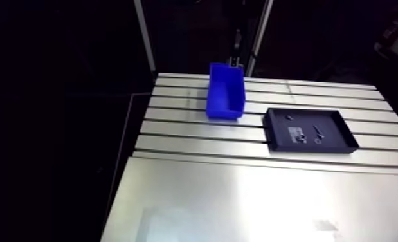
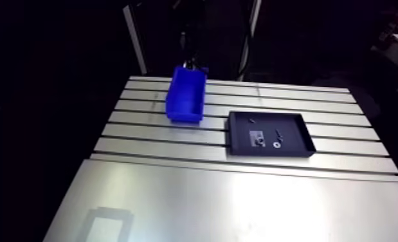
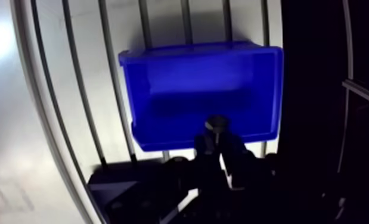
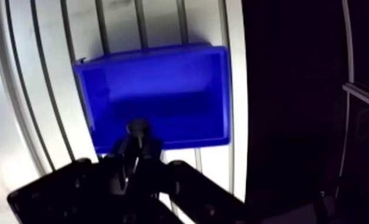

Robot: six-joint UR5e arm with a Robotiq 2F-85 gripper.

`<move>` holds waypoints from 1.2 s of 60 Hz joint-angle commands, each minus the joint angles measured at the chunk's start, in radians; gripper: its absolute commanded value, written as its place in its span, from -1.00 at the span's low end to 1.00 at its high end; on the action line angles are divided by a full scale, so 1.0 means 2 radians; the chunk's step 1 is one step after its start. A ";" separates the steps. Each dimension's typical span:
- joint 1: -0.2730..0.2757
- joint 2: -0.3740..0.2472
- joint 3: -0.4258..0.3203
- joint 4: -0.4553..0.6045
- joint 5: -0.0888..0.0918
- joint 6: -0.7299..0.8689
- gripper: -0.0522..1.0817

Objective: Pick up the M10 bolt from the tray and put it into the blue bin.

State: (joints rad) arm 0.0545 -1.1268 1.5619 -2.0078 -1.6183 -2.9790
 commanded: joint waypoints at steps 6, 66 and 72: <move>0.009 0.018 -0.001 -0.016 0.000 0.011 0.89; 0.010 0.069 0.005 -0.038 -0.002 0.016 0.87; 0.010 0.070 0.007 -0.039 -0.005 0.016 0.87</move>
State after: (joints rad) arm 0.0738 -0.9952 1.5685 -2.0811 -1.6212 -2.9480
